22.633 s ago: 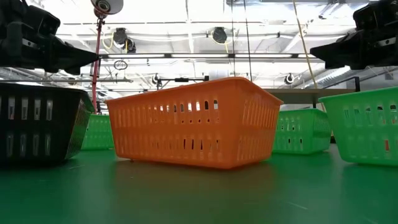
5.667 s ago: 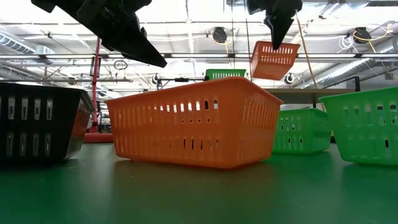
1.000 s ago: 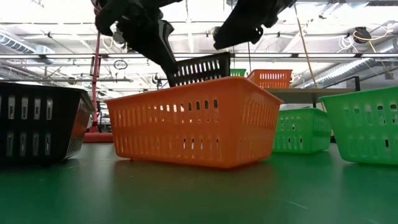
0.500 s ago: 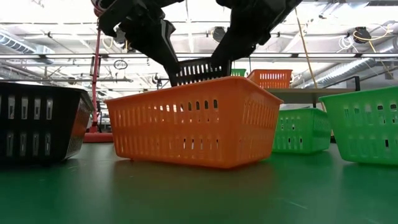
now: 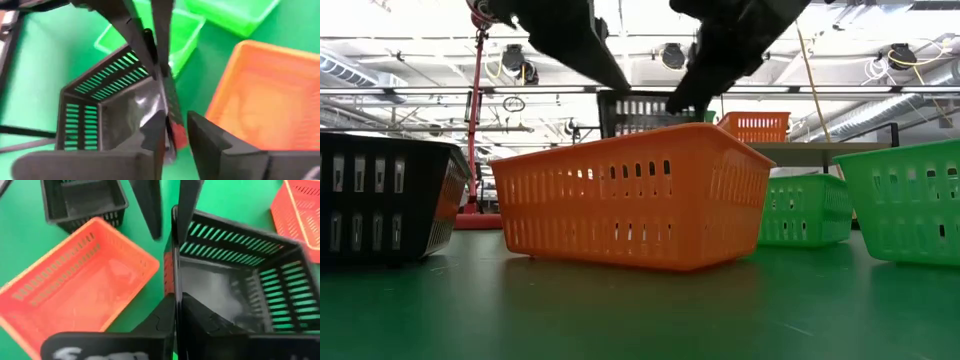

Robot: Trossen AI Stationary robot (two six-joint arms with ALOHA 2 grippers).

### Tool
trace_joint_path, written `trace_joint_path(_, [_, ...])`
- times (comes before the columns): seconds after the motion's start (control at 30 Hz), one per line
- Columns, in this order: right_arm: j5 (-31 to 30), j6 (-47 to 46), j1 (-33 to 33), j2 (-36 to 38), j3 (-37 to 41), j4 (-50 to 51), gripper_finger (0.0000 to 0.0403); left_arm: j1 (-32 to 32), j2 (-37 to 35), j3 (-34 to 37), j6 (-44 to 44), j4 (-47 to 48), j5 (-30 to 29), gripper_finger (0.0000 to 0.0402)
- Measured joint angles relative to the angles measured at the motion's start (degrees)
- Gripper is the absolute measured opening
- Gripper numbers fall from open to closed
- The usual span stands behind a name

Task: Stack baskets on shelf by color
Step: Put the top black basket on the shelf

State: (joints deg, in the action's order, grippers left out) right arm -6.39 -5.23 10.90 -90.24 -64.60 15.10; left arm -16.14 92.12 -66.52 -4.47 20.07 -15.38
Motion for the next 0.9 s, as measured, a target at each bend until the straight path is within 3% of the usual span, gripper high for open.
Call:
trace_joint_path(0.33, [0.52,2.43,3.88,7.85,0.0,10.65,0.001,-4.19,-2.39,-0.02,1.36,1.34,-1.65,0.018])
trace_joint_path(0.7, [0.06,10.38,6.47,22.79,0.0,24.47,0.0007,-4.37,-3.34,0.66,4.78,5.09,-1.72,0.0188])
trace_joint_path(0.9, [-8.15,12.42,6.43,33.01,-0.02,34.08,0.0008,-3.77,-3.19,3.09,4.53,3.16,-1.58,0.0189])
